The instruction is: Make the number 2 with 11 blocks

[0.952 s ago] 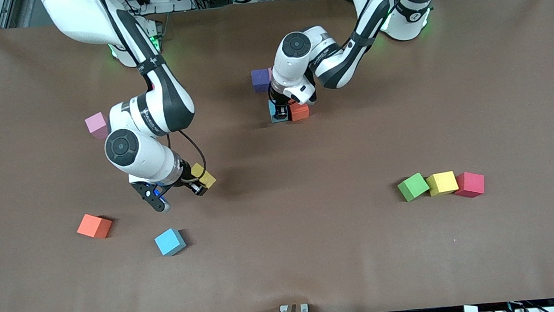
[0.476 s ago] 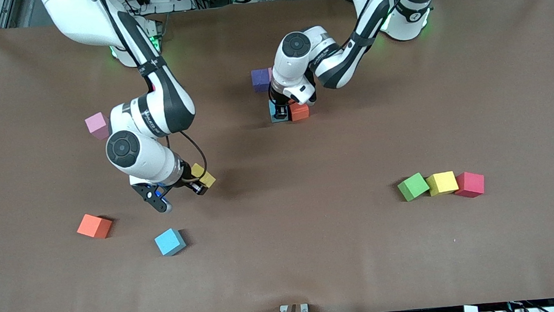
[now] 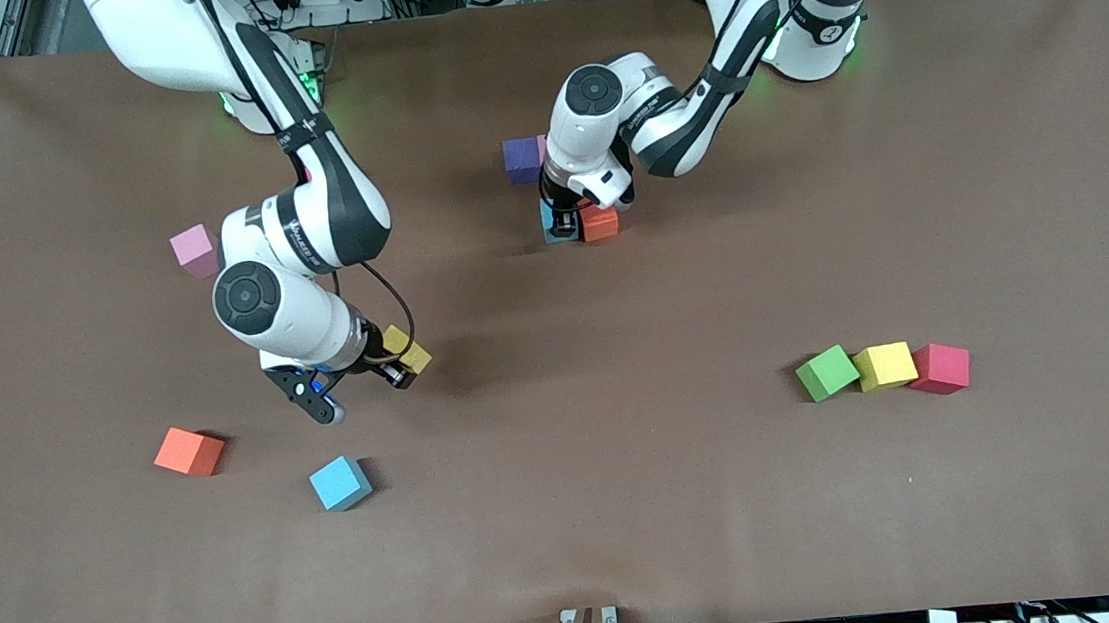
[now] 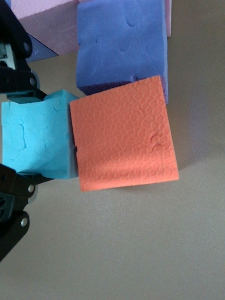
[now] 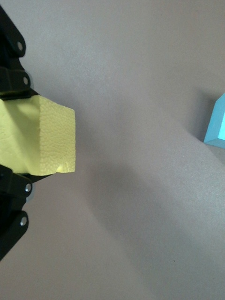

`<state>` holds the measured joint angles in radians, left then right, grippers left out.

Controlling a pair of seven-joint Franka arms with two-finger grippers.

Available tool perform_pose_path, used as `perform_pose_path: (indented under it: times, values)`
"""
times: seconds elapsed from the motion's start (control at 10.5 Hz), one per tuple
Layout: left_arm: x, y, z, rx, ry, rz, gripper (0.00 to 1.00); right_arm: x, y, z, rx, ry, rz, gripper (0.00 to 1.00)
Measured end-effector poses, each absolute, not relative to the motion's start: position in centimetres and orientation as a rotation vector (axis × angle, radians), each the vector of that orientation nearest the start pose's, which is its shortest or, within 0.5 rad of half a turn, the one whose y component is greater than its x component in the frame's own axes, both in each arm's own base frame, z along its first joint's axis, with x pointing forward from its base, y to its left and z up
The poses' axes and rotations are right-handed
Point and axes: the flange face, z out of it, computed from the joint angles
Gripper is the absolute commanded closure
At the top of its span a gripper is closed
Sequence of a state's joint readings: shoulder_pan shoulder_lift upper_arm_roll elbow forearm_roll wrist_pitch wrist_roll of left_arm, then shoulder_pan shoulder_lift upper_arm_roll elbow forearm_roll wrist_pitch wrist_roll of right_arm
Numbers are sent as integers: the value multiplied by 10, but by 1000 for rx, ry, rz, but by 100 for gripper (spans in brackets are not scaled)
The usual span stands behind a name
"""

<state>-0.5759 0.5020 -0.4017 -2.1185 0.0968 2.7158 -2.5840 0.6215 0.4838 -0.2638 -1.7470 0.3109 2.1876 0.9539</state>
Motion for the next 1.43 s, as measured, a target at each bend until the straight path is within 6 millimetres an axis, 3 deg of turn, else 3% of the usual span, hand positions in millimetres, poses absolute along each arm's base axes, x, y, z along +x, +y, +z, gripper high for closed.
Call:
perform_pose_path:
  times: [0.19,0.57,1.43]
  values:
    - [328,-490,203,2131,2146,-252,80,606,259,303,-2839,1105,144,100]
    - [328,-490,202,2133,2145,-252,78,584,298,287,-2884,1052,211,100]
    - [327,-490,202,2136,2142,-252,78,580,299,285,-2889,1059,254,100]
